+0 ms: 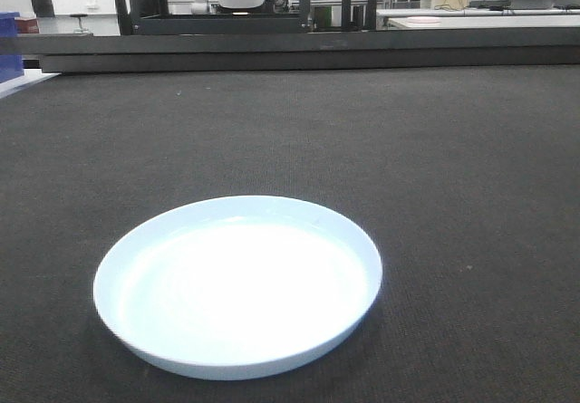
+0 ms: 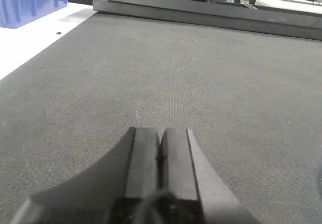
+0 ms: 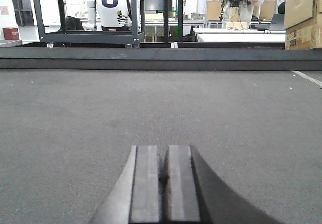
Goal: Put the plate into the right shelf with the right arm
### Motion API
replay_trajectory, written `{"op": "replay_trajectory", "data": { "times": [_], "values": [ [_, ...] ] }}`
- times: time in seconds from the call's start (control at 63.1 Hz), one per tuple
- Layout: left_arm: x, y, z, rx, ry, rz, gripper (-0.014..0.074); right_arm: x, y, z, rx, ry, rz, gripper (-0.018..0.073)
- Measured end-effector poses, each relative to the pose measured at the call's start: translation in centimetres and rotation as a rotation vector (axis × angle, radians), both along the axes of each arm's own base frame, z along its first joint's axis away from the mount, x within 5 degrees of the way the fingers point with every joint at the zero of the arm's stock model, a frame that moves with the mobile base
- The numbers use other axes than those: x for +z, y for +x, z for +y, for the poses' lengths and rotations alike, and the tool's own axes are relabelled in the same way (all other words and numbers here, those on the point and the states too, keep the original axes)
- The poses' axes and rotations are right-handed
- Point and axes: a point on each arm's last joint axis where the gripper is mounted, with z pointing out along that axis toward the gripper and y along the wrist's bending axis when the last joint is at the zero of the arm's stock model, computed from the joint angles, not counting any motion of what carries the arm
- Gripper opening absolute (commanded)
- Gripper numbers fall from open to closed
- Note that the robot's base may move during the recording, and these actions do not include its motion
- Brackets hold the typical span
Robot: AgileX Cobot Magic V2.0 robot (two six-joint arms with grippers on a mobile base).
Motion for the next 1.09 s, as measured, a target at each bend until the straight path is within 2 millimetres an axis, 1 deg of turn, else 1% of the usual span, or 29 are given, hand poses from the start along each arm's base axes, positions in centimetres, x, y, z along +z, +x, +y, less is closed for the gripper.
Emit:
{"op": "replay_trajectory", "data": {
  "times": [0.475,0.539,0.713,0.776,0.824,0.871,0.935,1.014,1.093],
  "values": [
    [0.0,0.0,0.0,0.000,0.000,0.000,-0.0128,0.0,0.0,0.0,0.000,0.000,0.000,0.0051],
    [0.0,0.0,0.0,0.000,0.000,0.000,-0.0128,0.2,0.0,0.0,-0.002,0.000,-0.022,0.0051],
    [0.0,0.0,0.0,0.000,0.000,0.000,-0.0128,2.1,-0.4,-0.1,-0.016,0.004,-0.177,0.0051],
    [0.0,0.0,0.0,0.000,0.000,0.000,-0.0128,3.6,-0.7,-0.1,-0.013,0.007,-0.202,0.0051],
    [0.0,0.0,0.0,0.000,0.000,0.000,-0.0128,5.1,-1.1,-0.1,-0.008,0.009,-0.215,0.0051],
    [0.0,0.0,0.0,0.000,0.000,0.000,-0.0128,6.4,-1.3,0.0,-0.001,0.007,-0.189,0.0051],
    [0.0,0.0,0.0,0.000,0.000,0.000,-0.0128,7.6,-1.2,0.1,0.011,0.004,-0.102,0.0051],
    [0.0,0.0,0.0,0.000,0.000,0.000,-0.0128,7.8,-0.5,0.2,0.027,0.002,0.066,0.0051],
    [0.0,0.0,0.0,0.000,0.000,0.000,-0.0128,7.3,0.2,0.4,0.048,0.009,0.271,0.0051]
  ]
}}
